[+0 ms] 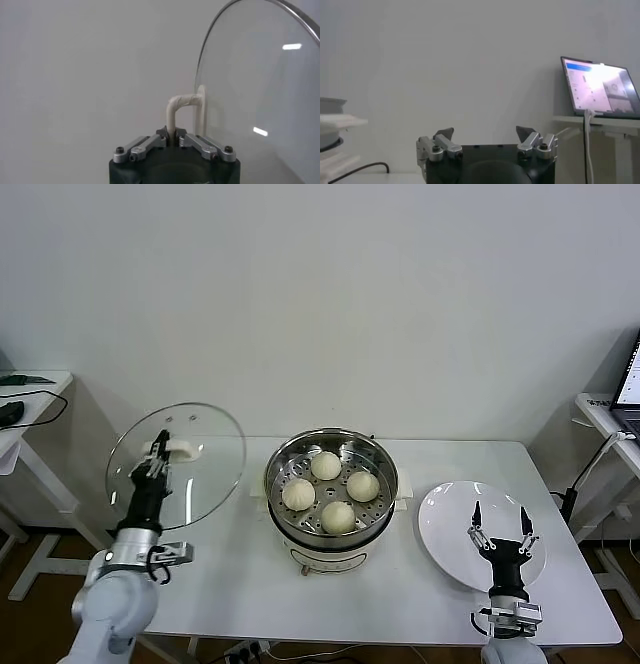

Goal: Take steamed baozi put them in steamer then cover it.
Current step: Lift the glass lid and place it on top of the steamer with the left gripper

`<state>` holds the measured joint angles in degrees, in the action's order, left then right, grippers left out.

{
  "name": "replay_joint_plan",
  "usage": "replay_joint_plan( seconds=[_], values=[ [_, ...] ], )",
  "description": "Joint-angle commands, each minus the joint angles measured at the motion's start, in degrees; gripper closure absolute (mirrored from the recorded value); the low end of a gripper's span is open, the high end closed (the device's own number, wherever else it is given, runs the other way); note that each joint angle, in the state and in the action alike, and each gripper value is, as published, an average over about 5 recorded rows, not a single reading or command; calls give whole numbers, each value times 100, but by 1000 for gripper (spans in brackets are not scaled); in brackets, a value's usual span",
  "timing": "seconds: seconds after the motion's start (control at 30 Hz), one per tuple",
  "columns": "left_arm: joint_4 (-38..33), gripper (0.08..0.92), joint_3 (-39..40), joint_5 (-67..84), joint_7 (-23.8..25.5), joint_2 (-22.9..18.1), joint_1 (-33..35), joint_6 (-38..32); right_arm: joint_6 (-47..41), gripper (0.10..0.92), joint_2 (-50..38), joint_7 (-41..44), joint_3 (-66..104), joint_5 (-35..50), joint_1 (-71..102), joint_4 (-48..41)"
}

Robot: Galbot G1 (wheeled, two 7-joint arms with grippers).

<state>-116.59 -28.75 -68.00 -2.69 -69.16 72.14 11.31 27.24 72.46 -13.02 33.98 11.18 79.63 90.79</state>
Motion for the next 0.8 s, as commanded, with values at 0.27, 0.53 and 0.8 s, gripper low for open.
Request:
replay_joint_plan(
  seconds=[0.27,0.53,0.8],
  values=[
    [-575,809,3074,-875,1394,-963,-882,1570,-31,203,100,-33,62,-32,-61,-275],
    [631,809,3445,-1388,1419,-1475,-1440,1654,-30,203,183,-48,72,-80,-96,-436],
    [1118,809,3518,-1884,1541,-1617,-1632,1631,-61,203,208,-49,87,-83,-159,-543]
  ],
)
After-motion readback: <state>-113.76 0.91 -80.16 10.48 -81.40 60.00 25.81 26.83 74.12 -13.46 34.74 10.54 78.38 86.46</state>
